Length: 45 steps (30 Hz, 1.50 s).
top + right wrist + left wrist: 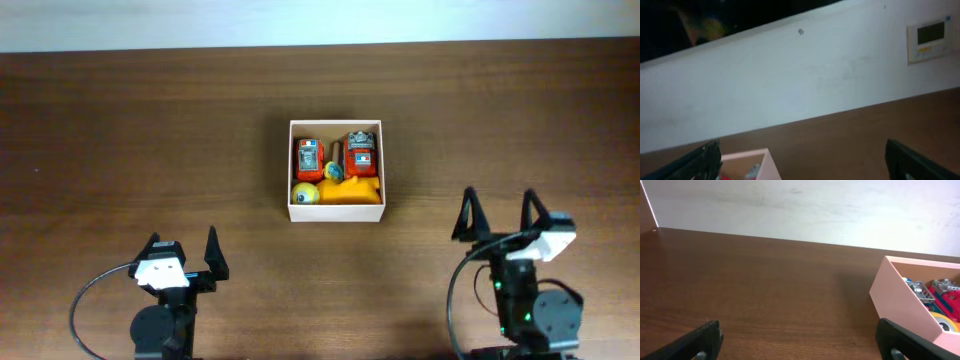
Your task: Pack container
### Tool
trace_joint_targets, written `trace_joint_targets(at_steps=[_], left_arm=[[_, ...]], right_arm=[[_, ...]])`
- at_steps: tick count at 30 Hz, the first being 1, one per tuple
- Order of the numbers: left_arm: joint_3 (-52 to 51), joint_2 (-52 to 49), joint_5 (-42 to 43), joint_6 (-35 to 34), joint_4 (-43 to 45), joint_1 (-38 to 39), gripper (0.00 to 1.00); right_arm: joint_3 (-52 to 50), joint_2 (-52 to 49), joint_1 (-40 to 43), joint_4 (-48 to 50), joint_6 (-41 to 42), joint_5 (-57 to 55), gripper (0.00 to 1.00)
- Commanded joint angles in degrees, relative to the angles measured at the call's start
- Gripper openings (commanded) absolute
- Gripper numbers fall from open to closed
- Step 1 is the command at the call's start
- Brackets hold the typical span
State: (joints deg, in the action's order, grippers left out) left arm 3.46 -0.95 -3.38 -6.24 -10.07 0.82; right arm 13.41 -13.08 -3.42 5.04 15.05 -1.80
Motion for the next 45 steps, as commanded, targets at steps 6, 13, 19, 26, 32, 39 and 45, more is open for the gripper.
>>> trace_joint_targets(at_steps=[6, 13, 19, 26, 32, 39, 45], left_arm=[[-0.5, 0.3, 0.6, -0.1, 0.1, -0.2, 0.99], [-0.5, 0.3, 0.6, -0.1, 0.1, -0.2, 0.99], [-0.5, 0.3, 0.6, -0.1, 0.1, -0.2, 0.99], [-0.5, 0.3, 0.6, -0.1, 0.1, -0.2, 0.99], [-0.5, 0.3, 0.6, -0.1, 0.1, -0.2, 0.99], [-0.5, 0.3, 0.6, -0.1, 0.1, -0.2, 0.99], [-0.5, 0.3, 0.6, -0.1, 0.1, -0.2, 0.99]], right_arm=[[-7.3, 8.7, -0.3, -0.6, -8.1, 1.7, 0.99], [-11.0, 12.4, -0.3, -3.1, -8.8, 3.2, 0.99], [-13.1, 12.9, -0.3, -4.5, -8.8, 5.2, 0.99], [-13.1, 12.7, -0.3, -9.3, -8.8, 5.2, 0.99], [-13.1, 12.0, -0.3, -9.3, -8.8, 5.2, 0.99], [-13.1, 12.0, -0.3, -9.3, -8.8, 5.2, 0.99], [-13.1, 12.0, -0.3, -9.3, -8.8, 5.2, 0.99]])
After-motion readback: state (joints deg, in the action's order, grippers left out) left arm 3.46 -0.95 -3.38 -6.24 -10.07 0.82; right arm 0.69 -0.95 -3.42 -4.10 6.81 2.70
